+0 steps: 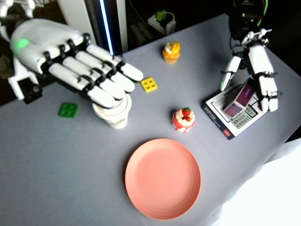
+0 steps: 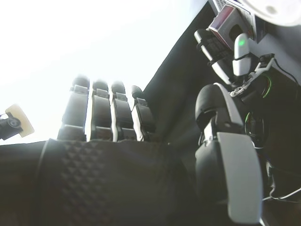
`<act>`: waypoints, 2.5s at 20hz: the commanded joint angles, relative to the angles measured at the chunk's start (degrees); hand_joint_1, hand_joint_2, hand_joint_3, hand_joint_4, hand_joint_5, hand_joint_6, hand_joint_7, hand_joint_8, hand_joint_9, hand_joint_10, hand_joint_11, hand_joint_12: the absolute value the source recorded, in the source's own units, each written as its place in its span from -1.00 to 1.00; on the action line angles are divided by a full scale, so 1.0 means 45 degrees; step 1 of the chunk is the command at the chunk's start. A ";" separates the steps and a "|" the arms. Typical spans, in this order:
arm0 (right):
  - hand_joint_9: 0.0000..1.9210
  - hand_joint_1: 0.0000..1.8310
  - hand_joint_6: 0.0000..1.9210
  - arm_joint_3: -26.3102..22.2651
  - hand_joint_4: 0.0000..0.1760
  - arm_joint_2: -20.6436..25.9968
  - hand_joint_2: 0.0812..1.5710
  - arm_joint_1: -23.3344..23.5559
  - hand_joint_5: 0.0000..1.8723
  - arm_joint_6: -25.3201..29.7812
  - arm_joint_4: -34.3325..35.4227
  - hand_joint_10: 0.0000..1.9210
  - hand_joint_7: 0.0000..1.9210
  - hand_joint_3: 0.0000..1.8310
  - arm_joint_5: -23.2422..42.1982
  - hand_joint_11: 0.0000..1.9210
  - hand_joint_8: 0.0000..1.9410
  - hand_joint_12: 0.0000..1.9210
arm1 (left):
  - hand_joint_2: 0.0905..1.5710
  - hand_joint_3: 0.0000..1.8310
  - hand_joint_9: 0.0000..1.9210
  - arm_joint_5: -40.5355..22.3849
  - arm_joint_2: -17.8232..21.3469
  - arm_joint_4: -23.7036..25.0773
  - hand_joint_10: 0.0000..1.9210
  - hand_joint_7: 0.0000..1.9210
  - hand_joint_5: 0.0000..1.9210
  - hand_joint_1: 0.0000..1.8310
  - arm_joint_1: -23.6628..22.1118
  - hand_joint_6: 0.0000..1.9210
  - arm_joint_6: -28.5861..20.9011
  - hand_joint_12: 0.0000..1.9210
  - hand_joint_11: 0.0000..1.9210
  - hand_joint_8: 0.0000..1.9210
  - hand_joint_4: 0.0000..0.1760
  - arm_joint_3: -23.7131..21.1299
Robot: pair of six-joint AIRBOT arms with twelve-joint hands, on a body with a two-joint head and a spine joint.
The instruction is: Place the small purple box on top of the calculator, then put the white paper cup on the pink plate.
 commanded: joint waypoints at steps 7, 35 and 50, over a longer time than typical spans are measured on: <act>-1.00 -0.45 -1.00 0.0716 -0.84 -0.0035 0.30 -0.0595 -1.00 0.3232 -0.1373 -1.00 -1.00 -1.00 0.1138 -1.00 -1.00 -1.00 | 0.35 -0.98 -1.00 -0.4483 0.1061 0.1181 -1.00 -1.00 -1.00 -0.27 -0.0070 -1.00 -0.0035 -1.00 -1.00 -1.00 0.71 -0.1565; -0.71 0.33 0.33 0.2787 -1.00 -0.2033 0.36 0.1740 -0.86 0.4171 -0.2318 0.93 -0.83 -1.00 -0.3056 -0.66 0.48 1.00 | 0.44 -0.99 -1.00 -0.5556 0.1374 0.1344 -1.00 -1.00 -0.98 -0.15 0.0308 -0.99 -0.0065 -1.00 -1.00 -1.00 0.48 -0.2136; -0.85 0.35 -0.30 0.7819 -1.00 -0.5879 0.47 0.6833 -0.66 0.2021 -0.0206 0.69 -0.82 -1.00 -0.7767 -0.96 0.04 1.00 | 0.45 -1.00 -1.00 -0.5922 0.1229 0.1587 -1.00 -1.00 -0.98 -0.17 0.0402 -1.00 -0.0219 -1.00 -1.00 -1.00 0.06 -0.2179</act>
